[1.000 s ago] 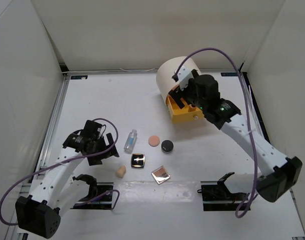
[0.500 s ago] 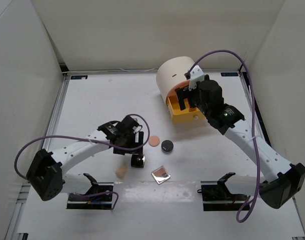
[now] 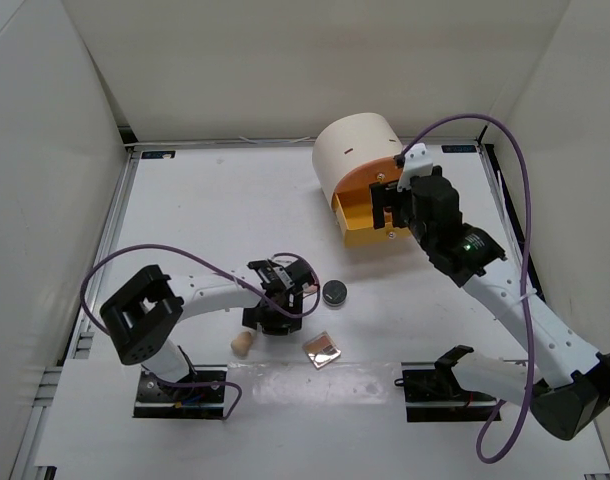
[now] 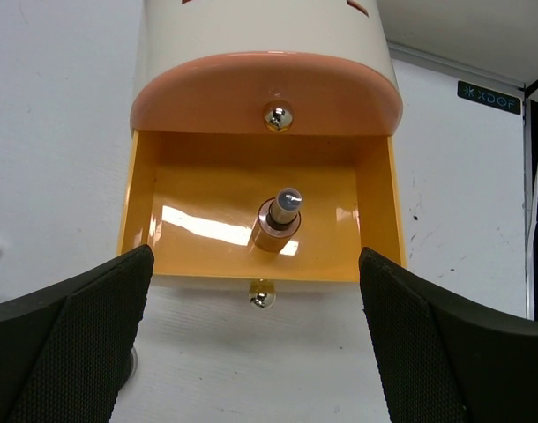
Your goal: Organize the makeup
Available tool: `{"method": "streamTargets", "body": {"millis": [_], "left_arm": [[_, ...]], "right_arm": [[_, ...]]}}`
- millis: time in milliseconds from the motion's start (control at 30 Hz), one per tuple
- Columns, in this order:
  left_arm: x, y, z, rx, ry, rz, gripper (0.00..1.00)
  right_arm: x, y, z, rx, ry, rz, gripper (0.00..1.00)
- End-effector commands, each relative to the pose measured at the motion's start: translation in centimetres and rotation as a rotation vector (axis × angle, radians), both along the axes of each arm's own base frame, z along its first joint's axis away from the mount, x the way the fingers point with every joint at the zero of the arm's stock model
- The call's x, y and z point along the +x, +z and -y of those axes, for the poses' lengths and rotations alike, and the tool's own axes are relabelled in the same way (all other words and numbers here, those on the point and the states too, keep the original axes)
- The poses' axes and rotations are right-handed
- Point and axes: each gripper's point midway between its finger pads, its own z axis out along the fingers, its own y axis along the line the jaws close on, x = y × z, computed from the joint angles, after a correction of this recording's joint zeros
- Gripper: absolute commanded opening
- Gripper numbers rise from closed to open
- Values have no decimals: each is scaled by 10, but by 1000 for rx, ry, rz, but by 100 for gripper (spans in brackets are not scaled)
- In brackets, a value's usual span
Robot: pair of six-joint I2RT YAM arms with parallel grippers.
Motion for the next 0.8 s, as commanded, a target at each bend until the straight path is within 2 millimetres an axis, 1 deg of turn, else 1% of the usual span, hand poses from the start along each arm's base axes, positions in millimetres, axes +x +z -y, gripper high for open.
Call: {"method": "streamTargets", "body": {"millis": [0, 133, 233, 267, 333, 367, 400, 467, 500, 533, 567, 600, 633, 667, 700, 733, 767], "left_arm": [[14, 4, 14, -9, 28, 74, 98], [19, -1, 17, -14, 28, 91, 92], [24, -2, 23, -34, 21, 111, 81], [25, -3, 25, -39, 8, 113, 71], [26, -3, 29, -44, 1, 110, 58], [27, 0, 29, -43, -4, 114, 45], [27, 5, 29, -29, -10, 119, 41], [29, 17, 31, -21, -18, 145, 38], [32, 31, 34, -20, -20, 162, 38], [35, 45, 36, -19, -34, 210, 38], [40, 58, 39, -22, -47, 244, 38], [51, 88, 49, -55, -56, 318, 38], [58, 104, 53, -71, -68, 356, 38], [65, 122, 60, -97, -88, 399, 38], [73, 140, 66, -104, -146, 444, 38], [88, 172, 88, -185, -171, 528, 38], [96, 187, 98, -213, -195, 574, 38]], "right_arm": [[-3, 5, 8, 36, -51, 13, 99], [-7, 8, 7, 56, -36, 20, 99], [-9, 9, 10, 63, -42, 21, 99], [-9, 8, 9, 61, -41, 19, 99], [-12, 14, 12, 72, -45, 31, 99], [-13, 15, 13, 70, -46, 35, 99], [-14, 15, 14, 69, -49, 34, 99], [-16, 21, 16, 88, -55, 49, 99], [-18, 19, 20, 78, -67, 48, 99], [-20, 21, 21, 95, -72, 53, 99], [-20, 23, 26, 108, -106, 62, 99], [-20, 20, 31, 106, -136, 58, 99], [-22, 21, 38, 118, -171, 62, 99], [-22, 24, 49, 144, -245, 78, 99], [-23, 20, 56, 149, -295, 72, 99], [-27, 16, 65, 148, -348, 60, 99], [-28, 16, 78, 179, -445, 68, 99]]}}
